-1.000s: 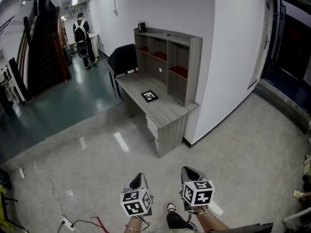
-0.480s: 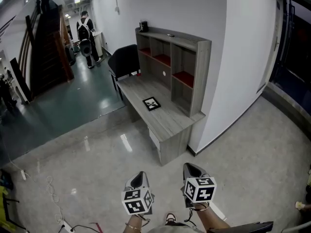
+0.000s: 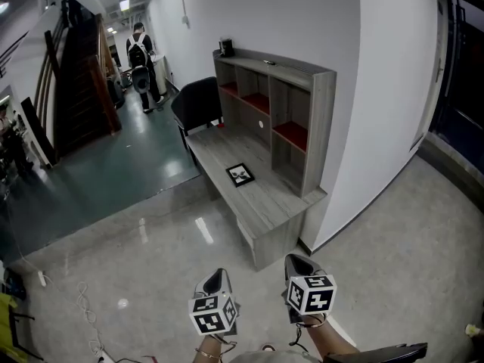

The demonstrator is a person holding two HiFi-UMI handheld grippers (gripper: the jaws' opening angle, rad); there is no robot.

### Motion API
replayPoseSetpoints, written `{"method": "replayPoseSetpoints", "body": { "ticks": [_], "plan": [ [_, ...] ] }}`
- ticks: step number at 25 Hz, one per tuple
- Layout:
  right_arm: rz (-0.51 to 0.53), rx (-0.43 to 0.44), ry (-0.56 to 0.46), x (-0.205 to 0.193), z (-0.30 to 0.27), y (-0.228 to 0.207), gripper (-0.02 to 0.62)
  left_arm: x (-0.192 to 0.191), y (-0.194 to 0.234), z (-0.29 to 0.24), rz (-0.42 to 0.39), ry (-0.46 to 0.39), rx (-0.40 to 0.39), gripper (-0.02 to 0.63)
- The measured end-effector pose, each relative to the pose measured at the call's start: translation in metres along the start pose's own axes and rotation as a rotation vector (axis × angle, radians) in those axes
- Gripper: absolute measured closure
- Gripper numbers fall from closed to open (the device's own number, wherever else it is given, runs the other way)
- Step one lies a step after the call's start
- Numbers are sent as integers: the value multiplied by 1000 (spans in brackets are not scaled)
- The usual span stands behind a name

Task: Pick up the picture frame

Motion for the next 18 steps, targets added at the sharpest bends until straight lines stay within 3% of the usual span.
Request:
{"method": "replayPoseSetpoints", "body": {
  "ticks": [18],
  "plan": [
    [-1,53,13,16,-37,-15,563,15,-2,-37,-19,1,36,592]
  ]
}}
Point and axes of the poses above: the fingertips, and each gripper's own axes: z backward along the fingers, y to its left, x out of its top, the point moved 6 cm from there along z, backward along the fingers, and after that the axes turned 1 degree about -z, right-handed, at the moved point
